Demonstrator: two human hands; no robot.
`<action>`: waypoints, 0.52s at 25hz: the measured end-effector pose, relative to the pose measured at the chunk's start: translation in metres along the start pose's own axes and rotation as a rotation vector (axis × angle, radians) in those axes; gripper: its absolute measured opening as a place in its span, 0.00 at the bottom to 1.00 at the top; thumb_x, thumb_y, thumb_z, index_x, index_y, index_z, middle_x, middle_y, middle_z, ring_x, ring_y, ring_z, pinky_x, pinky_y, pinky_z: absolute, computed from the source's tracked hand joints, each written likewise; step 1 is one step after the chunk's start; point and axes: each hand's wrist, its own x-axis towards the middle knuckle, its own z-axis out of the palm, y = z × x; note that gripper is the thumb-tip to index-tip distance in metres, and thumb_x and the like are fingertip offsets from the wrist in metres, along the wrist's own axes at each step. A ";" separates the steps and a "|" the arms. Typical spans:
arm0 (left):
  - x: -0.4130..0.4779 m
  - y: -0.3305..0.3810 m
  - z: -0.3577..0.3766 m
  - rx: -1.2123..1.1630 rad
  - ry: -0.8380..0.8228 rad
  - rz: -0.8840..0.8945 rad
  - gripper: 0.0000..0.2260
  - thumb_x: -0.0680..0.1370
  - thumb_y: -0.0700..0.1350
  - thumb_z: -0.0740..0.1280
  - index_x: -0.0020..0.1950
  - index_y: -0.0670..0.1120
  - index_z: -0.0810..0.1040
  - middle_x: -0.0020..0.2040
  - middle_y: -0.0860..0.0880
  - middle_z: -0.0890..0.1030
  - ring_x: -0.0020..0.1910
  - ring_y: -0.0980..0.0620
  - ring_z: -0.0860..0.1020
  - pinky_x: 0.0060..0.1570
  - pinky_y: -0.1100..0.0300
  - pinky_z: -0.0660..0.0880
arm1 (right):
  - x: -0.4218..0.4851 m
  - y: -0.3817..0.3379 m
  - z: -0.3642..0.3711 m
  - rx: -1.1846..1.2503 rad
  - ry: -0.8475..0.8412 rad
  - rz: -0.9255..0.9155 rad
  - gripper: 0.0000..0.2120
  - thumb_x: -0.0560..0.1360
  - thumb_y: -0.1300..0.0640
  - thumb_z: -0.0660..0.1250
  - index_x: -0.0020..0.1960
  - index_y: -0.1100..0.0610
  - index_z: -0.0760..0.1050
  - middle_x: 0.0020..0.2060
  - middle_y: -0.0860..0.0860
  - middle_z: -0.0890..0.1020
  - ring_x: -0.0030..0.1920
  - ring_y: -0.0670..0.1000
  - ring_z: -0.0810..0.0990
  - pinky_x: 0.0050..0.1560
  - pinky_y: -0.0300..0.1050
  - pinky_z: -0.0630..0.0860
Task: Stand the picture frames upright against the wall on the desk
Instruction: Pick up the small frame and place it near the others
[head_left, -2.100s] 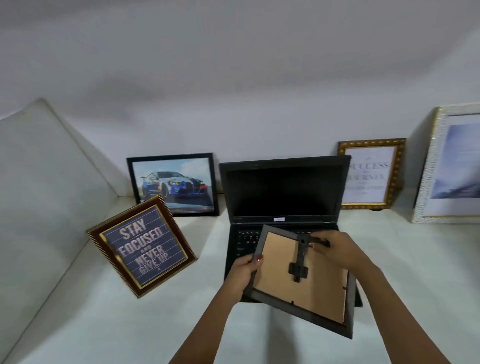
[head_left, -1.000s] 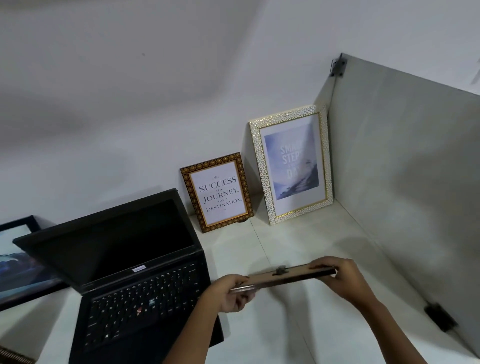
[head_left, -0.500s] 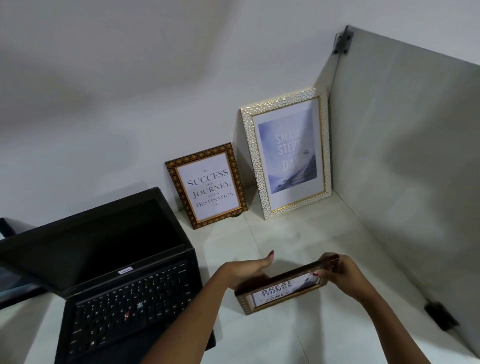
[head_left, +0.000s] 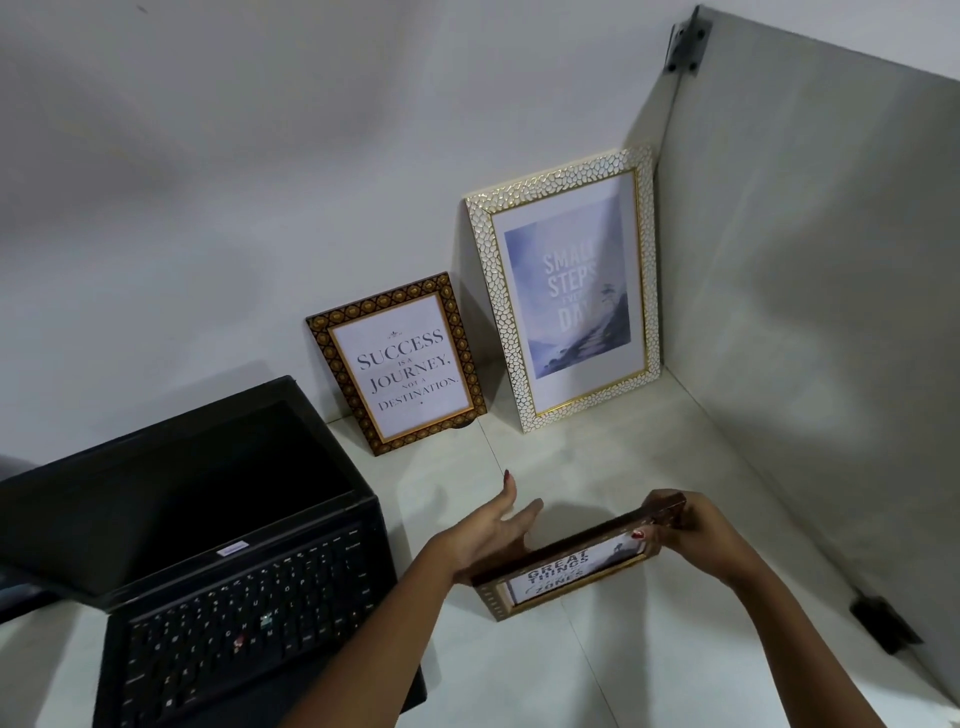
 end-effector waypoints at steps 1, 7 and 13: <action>0.009 -0.003 -0.009 0.227 0.113 0.072 0.31 0.74 0.67 0.49 0.73 0.53 0.54 0.75 0.42 0.59 0.72 0.40 0.62 0.62 0.45 0.69 | -0.002 0.001 -0.001 0.008 0.012 0.002 0.08 0.65 0.65 0.71 0.30 0.55 0.76 0.29 0.56 0.78 0.32 0.50 0.76 0.34 0.42 0.71; 0.022 -0.006 -0.013 0.323 0.037 0.106 0.32 0.70 0.68 0.54 0.71 0.56 0.58 0.72 0.36 0.65 0.67 0.37 0.69 0.63 0.46 0.69 | 0.001 0.009 0.004 0.018 0.108 0.086 0.11 0.65 0.69 0.71 0.30 0.56 0.76 0.25 0.50 0.78 0.30 0.50 0.77 0.33 0.41 0.71; 0.016 0.008 -0.023 0.394 0.242 0.235 0.21 0.75 0.61 0.57 0.49 0.45 0.78 0.49 0.44 0.80 0.48 0.47 0.78 0.52 0.52 0.72 | -0.008 0.006 0.013 0.116 0.344 0.183 0.09 0.66 0.66 0.72 0.36 0.53 0.78 0.31 0.49 0.83 0.39 0.56 0.81 0.45 0.50 0.76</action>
